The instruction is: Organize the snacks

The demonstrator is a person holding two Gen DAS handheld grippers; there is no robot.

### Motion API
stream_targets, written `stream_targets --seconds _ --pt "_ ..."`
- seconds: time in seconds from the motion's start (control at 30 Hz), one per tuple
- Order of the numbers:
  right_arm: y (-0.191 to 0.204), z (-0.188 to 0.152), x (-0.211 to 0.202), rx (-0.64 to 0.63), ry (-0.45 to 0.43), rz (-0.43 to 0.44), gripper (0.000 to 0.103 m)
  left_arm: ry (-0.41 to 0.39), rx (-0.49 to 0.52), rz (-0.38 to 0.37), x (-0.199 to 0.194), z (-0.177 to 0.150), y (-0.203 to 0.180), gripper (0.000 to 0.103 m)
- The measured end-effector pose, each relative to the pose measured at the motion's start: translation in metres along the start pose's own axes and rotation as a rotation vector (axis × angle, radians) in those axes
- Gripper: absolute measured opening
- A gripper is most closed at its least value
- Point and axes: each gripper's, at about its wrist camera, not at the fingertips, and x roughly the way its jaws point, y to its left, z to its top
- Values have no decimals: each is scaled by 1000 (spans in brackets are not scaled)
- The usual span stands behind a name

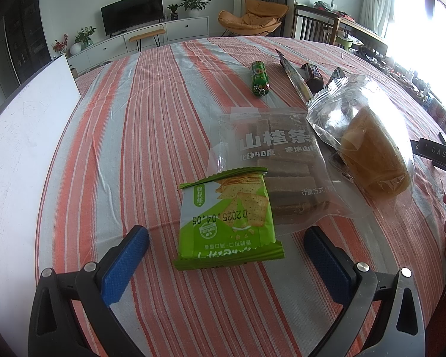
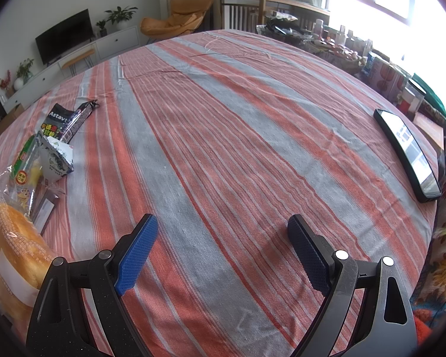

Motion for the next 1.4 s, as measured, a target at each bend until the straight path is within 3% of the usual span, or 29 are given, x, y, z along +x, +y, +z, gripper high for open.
stream_targets --seconds 0.37,0.5,0.7,0.83,0.97,1.03,1.13,1.17,1.2,1.3,1.4 --pt "0 0 0 0 0 0 91 28 -17 -5 -5 -4 2 103" --pt "0 0 0 -1 0 -1 91 14 -163 -182 -37 -4 32 103" --pt "0 0 0 1 0 1 92 -9 -322 -241 -47 14 65 103" --pt "0 0 -1 0 1 1 92 50 -262 -230 -32 24 47 103" --pt "0 0 -1 0 1 1 92 108 -139 -135 -14 28 22 101" --pt "0 0 -1 0 1 1 92 126 -142 -137 -7 26 21 94" --pt "0 0 -1 0 1 1 92 128 -156 -159 -3 26 25 56" --pt "0 0 -1 0 1 1 92 134 -165 -192 -2 27 27 49" --pt "0 0 -1 0 1 1 92 136 -192 -219 -3 26 31 49" --pt "-4 -1 -4 17 -12 41 91 120 -224 -194 -8 22 39 48" --pt "-23 -7 -27 177 -95 320 90 109 -260 -204 -17 16 49 48"
